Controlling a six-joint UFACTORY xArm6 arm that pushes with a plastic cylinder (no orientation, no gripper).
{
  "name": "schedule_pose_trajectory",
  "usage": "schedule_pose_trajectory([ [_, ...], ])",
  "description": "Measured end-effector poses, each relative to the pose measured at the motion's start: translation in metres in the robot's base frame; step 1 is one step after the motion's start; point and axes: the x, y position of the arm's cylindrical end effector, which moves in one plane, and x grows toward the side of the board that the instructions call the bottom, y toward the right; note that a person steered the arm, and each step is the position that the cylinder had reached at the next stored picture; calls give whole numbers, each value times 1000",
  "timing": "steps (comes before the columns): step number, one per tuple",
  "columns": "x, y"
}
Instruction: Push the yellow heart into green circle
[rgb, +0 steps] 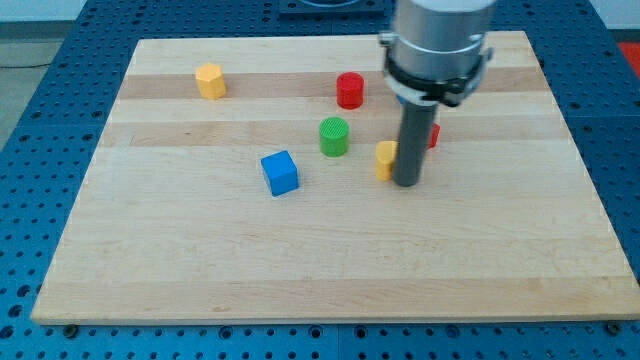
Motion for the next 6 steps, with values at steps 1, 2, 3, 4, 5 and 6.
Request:
schedule_pose_trajectory([
  [1, -8, -36],
  [2, -14, -23],
  [3, -16, 28],
  [4, -36, 33],
  [5, -44, -2],
  [6, -44, -52],
])
